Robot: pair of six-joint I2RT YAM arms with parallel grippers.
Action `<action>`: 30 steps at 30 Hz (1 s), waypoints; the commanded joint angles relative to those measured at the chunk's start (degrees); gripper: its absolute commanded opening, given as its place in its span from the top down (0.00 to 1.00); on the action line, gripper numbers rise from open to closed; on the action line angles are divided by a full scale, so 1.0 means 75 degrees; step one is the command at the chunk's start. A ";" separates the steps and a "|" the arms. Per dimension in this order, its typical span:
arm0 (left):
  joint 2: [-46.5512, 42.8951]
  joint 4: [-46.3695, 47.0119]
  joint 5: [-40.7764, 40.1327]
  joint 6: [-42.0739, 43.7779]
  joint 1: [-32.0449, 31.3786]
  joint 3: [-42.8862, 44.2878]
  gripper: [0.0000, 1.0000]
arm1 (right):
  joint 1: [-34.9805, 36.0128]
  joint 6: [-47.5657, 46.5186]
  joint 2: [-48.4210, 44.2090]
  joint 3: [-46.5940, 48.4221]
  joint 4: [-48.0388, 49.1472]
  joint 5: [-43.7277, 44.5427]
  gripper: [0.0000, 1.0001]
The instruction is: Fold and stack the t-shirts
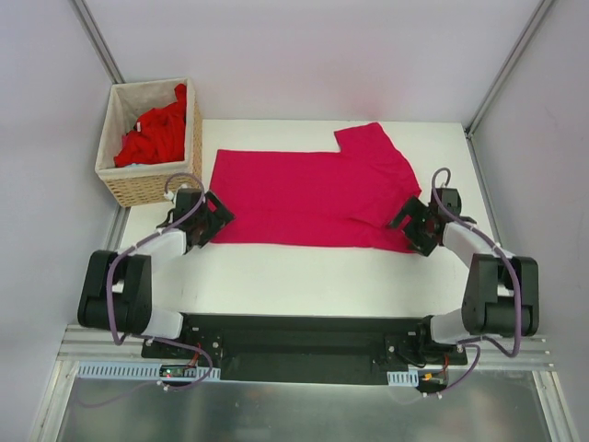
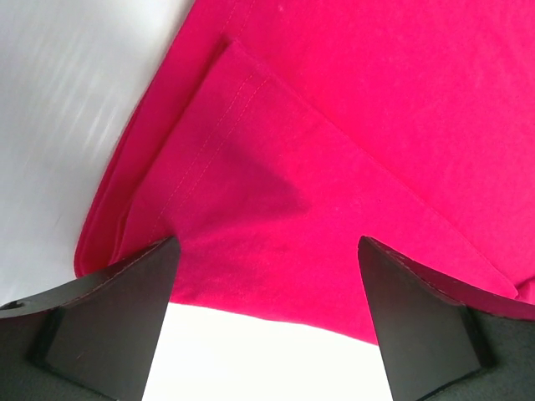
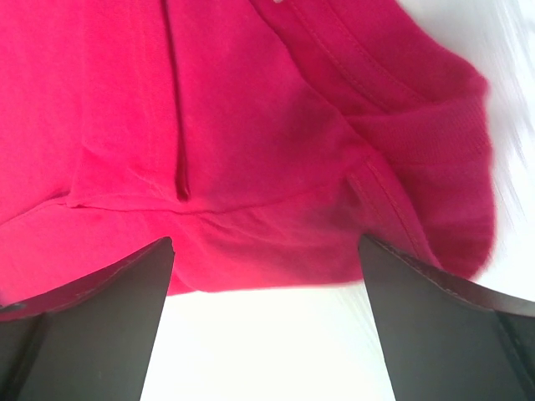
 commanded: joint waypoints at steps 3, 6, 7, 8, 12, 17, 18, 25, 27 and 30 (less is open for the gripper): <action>-0.1702 -0.1422 -0.0017 -0.0460 -0.0081 -0.1413 0.11 | -0.0024 -0.0087 -0.1684 -0.0545 -0.1387 0.0213 0.03; -0.2651 -0.1901 -0.0216 -0.0589 -0.0175 -0.1859 0.12 | 0.0011 -0.0180 -0.2456 -0.0768 -0.1949 0.0330 0.03; -0.3083 -0.2054 -0.0275 -0.0613 -0.0176 -0.1953 0.12 | 0.0023 -0.0181 -0.2622 -0.0826 -0.2068 0.0330 0.03; -0.3284 -0.2172 -0.0287 -0.0660 -0.0176 -0.2105 0.12 | 0.0046 -0.0181 -0.2786 -0.0966 -0.2162 0.0330 0.03; -0.4012 -0.2571 -0.0240 -0.0707 -0.0187 -0.2469 0.12 | 0.0152 -0.0122 -0.3524 -0.1284 -0.2467 0.0459 0.03; -0.4119 -0.2571 -0.0158 -0.0427 -0.0187 -0.2097 0.11 | 0.0548 -0.0157 -0.3573 -0.0559 -0.2643 0.0657 0.03; -0.4049 -0.2571 -0.0146 -0.0391 -0.0187 -0.1978 0.11 | 0.0632 -0.0227 -0.3433 -0.0105 -0.2689 0.0682 0.04; -0.3241 -0.2560 -0.0205 -0.0168 -0.0187 -0.0866 0.01 | 0.1323 -0.0227 -0.1864 0.1492 -0.2187 0.0717 0.02; -0.3030 -0.2525 -0.0217 -0.0110 -0.0187 -0.0736 0.01 | 0.1406 -0.0227 -0.1196 0.1692 -0.1917 0.0612 0.01; -0.2795 -0.2513 -0.0275 0.0019 -0.0187 -0.0513 0.01 | 0.1523 -0.0181 -0.0434 0.1892 -0.1577 0.0565 0.04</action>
